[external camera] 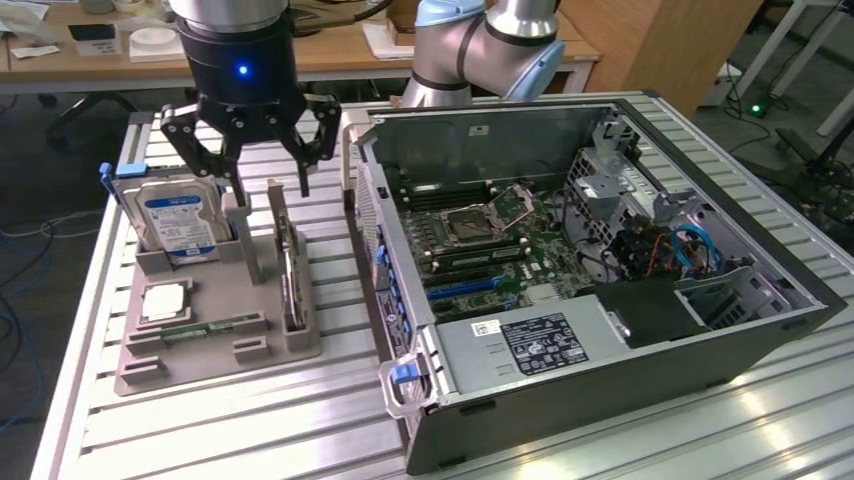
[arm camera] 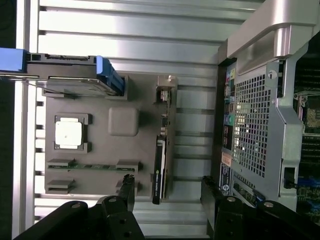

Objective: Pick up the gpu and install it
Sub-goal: 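Pick up the gpu and move the gpu toward the slot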

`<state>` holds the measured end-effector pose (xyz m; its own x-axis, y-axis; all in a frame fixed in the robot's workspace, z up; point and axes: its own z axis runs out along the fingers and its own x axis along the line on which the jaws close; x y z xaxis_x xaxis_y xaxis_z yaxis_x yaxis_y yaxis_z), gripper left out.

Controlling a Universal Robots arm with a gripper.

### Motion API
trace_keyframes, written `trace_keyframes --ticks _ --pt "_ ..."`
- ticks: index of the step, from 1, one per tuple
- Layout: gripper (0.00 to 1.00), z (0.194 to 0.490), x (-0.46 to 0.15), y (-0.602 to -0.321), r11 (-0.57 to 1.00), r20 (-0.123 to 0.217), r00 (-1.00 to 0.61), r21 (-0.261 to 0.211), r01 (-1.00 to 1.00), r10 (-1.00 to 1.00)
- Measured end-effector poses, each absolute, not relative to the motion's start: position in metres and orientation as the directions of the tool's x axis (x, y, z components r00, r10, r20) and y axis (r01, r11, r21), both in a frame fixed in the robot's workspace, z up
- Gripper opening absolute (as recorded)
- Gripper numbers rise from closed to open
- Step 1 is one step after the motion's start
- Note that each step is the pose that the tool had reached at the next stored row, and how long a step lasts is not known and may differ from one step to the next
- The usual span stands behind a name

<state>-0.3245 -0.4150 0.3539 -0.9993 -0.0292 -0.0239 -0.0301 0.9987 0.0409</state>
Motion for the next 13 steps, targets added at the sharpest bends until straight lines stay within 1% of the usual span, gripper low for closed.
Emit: trace_keyframes --ticks 13 --pt "0.65 0.3452 -0.3245 -0.4150 0.999 -0.024 -0.999 0.041 -0.030 -0.029"
